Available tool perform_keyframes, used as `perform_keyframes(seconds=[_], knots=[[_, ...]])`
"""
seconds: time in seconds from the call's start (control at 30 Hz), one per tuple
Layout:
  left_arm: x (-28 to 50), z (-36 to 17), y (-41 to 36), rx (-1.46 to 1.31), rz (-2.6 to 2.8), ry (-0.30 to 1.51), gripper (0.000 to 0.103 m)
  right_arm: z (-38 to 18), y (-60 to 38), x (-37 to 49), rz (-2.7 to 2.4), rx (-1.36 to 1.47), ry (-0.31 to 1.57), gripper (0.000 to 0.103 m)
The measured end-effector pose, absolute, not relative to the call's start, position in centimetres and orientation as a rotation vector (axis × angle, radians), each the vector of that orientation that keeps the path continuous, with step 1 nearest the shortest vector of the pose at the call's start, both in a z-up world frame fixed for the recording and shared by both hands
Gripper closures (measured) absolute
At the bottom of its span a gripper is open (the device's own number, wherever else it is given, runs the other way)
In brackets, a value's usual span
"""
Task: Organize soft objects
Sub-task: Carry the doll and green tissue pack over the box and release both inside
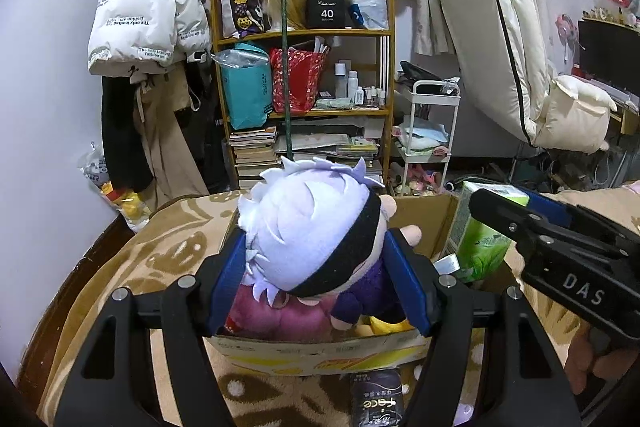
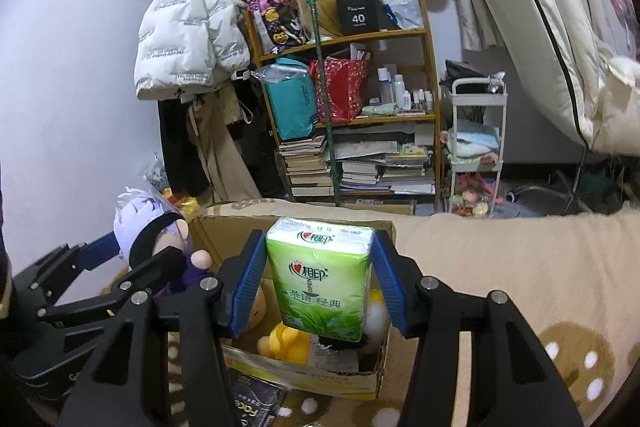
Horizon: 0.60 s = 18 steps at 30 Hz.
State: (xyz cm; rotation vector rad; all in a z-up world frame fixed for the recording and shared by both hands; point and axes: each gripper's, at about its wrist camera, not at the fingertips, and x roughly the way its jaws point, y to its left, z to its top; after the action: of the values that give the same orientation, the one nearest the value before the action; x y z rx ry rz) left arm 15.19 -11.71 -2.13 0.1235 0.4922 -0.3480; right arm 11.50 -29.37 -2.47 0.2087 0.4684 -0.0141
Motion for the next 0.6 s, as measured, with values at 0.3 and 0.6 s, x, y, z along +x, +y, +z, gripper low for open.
perform_keyframes(seconds=[0.3, 0.6], knots=[[15.21, -1.74, -11.28, 0.106, -0.349, 0.474, 0.018, -3.01, -30.51, 11.63, 0.018, 0.304, 0.488, 0.045], [15.34, -2.12, -11.23, 0.127, -0.312, 0.496, 0.017, -2.96, -30.54, 11.4, 0.024, 0.306, 0.49, 0.037]])
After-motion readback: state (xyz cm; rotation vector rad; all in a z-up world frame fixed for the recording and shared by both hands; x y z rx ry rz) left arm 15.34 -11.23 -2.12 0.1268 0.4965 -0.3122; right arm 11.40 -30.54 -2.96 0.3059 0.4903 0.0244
